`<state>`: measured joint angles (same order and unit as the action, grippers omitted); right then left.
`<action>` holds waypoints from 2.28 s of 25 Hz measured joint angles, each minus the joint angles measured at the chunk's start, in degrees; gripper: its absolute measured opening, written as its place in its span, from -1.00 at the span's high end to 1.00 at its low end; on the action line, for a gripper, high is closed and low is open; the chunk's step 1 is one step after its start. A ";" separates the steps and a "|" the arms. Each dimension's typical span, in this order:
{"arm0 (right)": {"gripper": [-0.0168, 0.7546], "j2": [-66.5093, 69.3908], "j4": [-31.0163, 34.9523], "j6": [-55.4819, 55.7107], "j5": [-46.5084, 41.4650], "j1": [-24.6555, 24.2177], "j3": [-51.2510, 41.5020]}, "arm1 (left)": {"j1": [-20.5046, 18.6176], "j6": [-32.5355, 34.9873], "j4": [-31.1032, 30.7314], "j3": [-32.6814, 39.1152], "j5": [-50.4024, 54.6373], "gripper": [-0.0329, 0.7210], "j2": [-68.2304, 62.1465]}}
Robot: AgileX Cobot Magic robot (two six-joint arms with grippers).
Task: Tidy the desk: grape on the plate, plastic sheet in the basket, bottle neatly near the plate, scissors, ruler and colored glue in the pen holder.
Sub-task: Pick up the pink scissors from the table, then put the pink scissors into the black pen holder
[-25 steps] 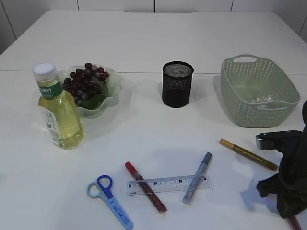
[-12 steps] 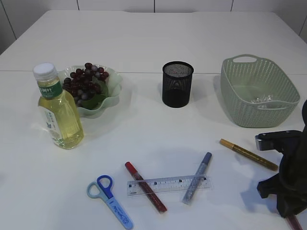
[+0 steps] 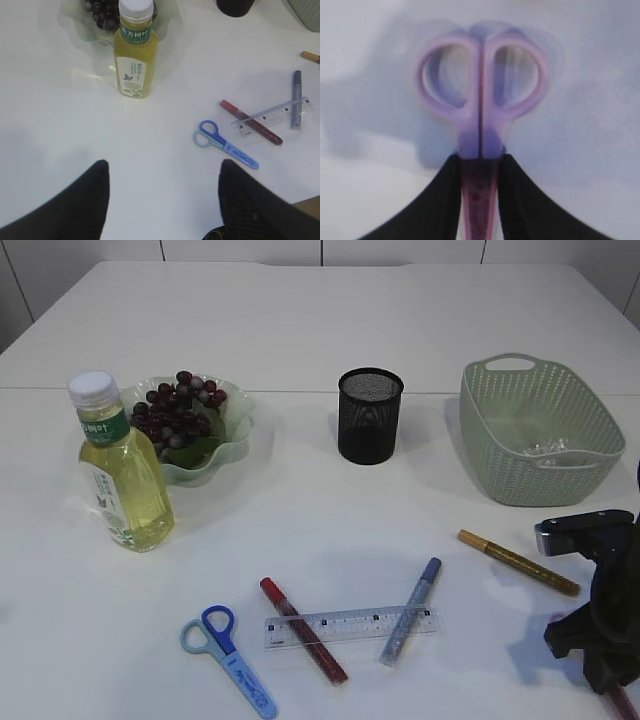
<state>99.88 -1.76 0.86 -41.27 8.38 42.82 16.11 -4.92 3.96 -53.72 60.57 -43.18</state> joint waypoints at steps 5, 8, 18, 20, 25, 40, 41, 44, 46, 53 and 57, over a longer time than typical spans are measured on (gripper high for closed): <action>0.42 -1.89 0.00 -0.46 -0.33 0.00 -0.10 | 0.00 0.00 0.00 0.00 0.00 -0.41 0.00; 0.42 -3.00 0.53 -0.86 -1.41 0.00 -0.10 | 0.00 0.00 0.00 0.00 0.00 -0.41 0.00; 0.42 -8.07 2.06 -3.43 -1.85 8.88 -0.10 | 0.00 -0.10 0.00 0.00 0.00 -0.41 0.00; 0.42 -8.47 2.15 -3.48 -1.19 10.76 -0.10 | 0.00 -0.10 0.11 0.00 0.00 -0.41 0.00; 0.42 -8.58 2.29 -3.56 -0.03 12.42 1.34 | 0.00 -0.10 0.21 0.00 0.00 -0.41 0.00; 0.42 -8.58 2.18 -6.73 13.32 12.47 14.65 | 0.00 -0.20 0.54 0.00 0.00 -0.41 0.00; 0.42 -8.47 2.18 -6.73 14.52 12.47 15.22 | 0.00 -0.20 0.54 0.00 0.00 -0.41 0.00; 0.42 -8.11 2.18 -6.76 19.10 12.47 16.74 | 0.00 -0.20 0.56 0.00 0.00 -0.41 0.00; 0.42 -7.64 2.18 -6.76 22.54 12.47 17.77 | 0.00 -0.20 0.66 0.00 0.00 -0.41 0.00; 0.42 -3.87 2.18 -6.85 33.78 12.47 22.62 | 0.00 -0.20 0.66 0.00 -0.10 -0.41 0.00; 0.42 -0.67 2.18 -6.85 41.72 12.47 24.38 | 0.00 -0.20 0.66 0.00 -0.22 -0.41 0.00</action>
<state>99.21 0.43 -5.99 0.45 20.84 67.20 16.11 -5.12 4.62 -53.72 60.35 -43.18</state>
